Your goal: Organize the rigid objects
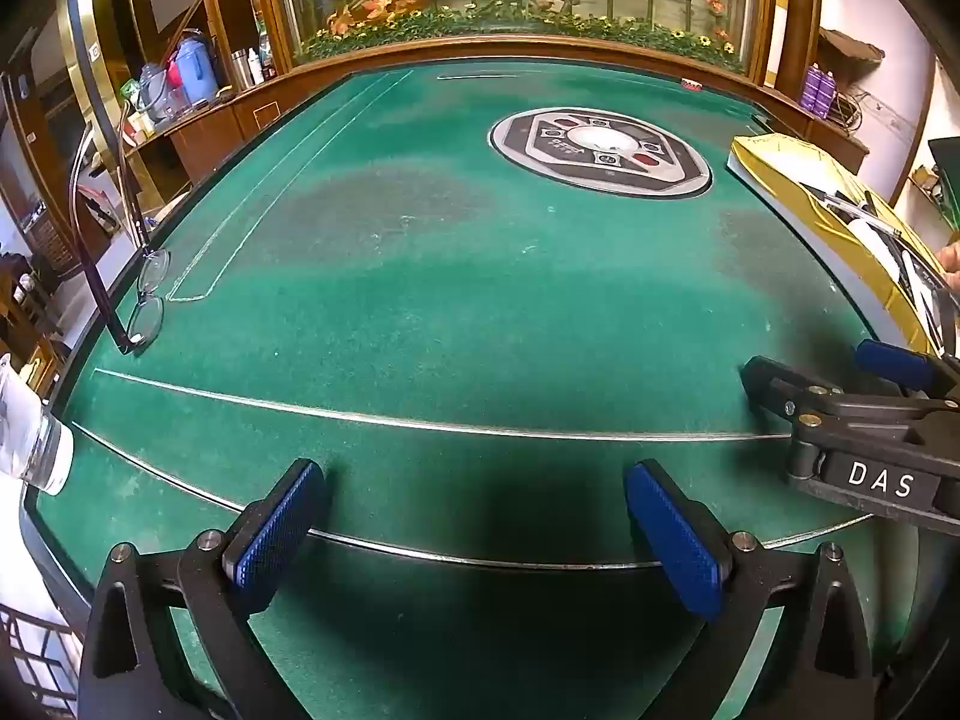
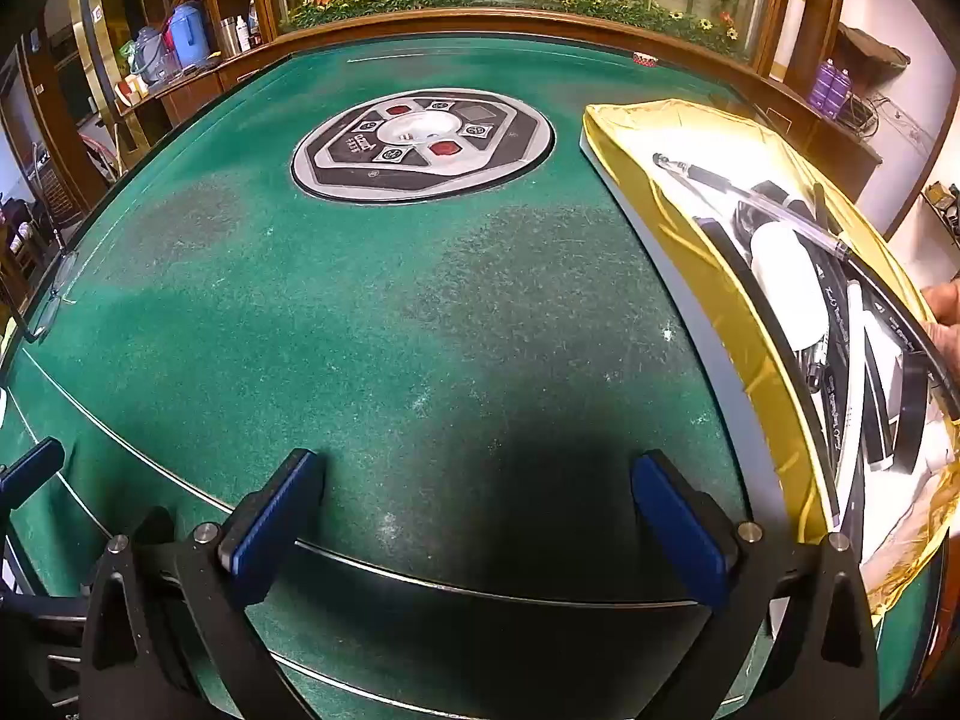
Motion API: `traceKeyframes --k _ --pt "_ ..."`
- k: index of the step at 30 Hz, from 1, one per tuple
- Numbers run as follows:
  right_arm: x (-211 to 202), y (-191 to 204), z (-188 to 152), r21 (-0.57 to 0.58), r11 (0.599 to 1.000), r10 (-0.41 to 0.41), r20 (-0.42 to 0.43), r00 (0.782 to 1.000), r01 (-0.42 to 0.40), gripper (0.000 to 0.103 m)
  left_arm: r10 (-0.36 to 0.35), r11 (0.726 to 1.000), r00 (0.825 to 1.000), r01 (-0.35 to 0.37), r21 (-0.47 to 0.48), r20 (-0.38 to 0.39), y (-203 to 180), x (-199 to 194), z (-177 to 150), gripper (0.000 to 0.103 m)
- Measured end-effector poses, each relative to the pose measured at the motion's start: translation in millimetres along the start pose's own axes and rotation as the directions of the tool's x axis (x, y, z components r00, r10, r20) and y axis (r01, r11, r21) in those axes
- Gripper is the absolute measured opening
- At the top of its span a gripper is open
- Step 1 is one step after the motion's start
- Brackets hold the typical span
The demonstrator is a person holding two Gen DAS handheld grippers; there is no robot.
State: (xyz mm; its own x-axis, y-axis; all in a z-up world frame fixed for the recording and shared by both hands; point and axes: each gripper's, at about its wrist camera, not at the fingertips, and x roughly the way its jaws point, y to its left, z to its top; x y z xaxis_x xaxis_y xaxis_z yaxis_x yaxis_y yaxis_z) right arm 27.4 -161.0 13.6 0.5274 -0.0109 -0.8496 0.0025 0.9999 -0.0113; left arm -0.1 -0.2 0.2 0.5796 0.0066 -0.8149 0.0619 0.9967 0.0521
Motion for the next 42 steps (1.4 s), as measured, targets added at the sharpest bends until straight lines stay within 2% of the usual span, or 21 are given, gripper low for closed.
traceKeyframes --k 42 --pt "-3 -4 -8 0.004 1.000 -0.004 0.002 1.000 0.004 0.103 0.021 1.000 1.000 -0.021 0.007 0.020 -7 -11 -4 0.103"
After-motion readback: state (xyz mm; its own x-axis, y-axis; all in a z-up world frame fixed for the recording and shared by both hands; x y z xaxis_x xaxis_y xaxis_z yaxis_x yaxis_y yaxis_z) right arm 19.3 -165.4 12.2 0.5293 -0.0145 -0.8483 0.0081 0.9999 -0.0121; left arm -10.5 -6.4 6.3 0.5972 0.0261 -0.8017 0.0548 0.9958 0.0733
